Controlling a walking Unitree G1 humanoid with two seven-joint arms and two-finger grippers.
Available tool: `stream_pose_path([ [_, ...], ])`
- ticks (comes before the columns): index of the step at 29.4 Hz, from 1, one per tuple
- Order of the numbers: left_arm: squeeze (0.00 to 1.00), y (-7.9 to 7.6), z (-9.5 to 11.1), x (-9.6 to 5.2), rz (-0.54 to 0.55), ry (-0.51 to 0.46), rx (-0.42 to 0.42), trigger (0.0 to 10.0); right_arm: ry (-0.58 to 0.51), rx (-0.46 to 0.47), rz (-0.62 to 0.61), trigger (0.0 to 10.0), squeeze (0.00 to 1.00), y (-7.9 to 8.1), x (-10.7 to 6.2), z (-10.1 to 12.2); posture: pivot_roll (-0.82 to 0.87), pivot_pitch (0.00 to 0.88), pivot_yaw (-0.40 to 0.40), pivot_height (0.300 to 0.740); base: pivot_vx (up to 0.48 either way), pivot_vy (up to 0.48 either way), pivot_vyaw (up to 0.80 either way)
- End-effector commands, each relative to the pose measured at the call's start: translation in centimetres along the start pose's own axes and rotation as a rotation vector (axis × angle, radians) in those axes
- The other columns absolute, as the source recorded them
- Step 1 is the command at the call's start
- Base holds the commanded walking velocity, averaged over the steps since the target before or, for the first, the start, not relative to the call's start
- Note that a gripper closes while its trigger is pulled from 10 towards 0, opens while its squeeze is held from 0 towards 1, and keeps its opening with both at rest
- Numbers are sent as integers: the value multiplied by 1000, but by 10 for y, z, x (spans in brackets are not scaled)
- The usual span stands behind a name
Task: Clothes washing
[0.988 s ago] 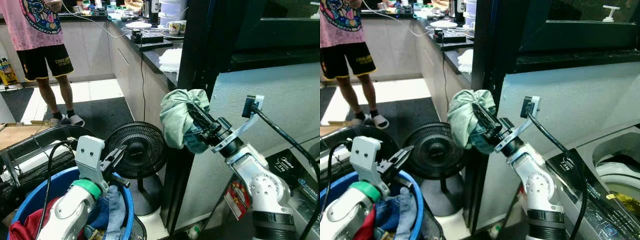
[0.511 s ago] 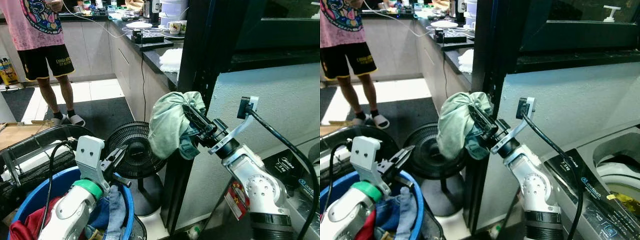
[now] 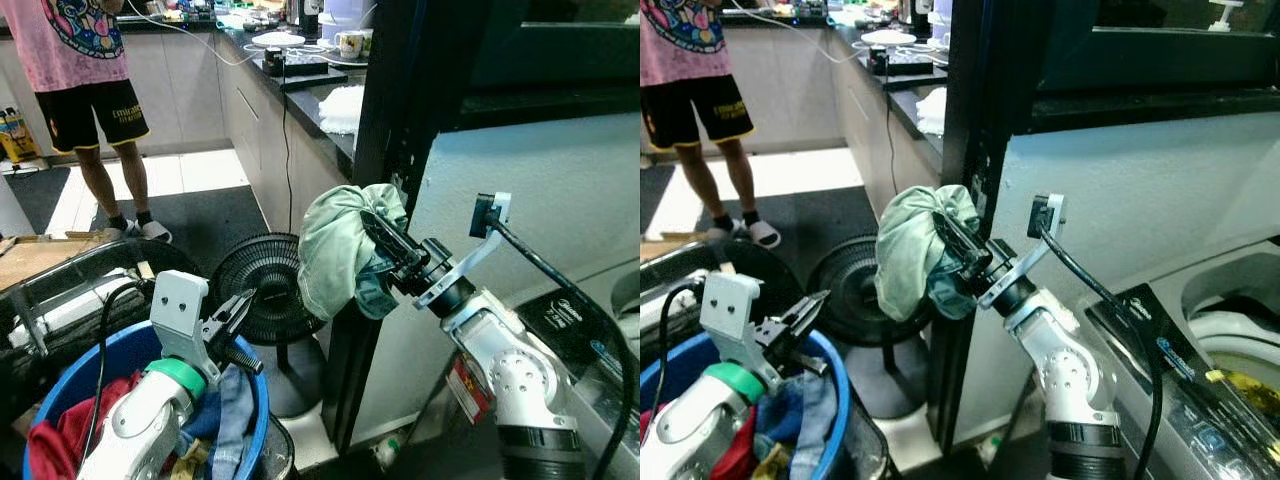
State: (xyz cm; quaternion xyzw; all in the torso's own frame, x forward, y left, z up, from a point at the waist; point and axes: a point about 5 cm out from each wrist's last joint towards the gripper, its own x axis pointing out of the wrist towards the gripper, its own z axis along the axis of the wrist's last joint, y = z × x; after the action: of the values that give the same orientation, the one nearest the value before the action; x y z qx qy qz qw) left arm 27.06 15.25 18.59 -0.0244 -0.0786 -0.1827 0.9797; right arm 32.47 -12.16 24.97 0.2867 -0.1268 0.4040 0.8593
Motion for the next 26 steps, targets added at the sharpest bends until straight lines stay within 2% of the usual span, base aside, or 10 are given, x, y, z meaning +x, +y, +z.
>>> stream_pose_path([
  [1, 0, 0, 1, -1, 5, -5, -1, 10000, -1, -11, -5, 10000, 0, 0, -2, 0, 19, 5, 22, 740, -315, 0, 0],
  [26, 0, 5, 5, 3, 48, -22, 22, 10000, 3, -9, 19, 10000, 0, 1, 0, 1, 22, 6, 13, 740, 0, 0, 0],
])
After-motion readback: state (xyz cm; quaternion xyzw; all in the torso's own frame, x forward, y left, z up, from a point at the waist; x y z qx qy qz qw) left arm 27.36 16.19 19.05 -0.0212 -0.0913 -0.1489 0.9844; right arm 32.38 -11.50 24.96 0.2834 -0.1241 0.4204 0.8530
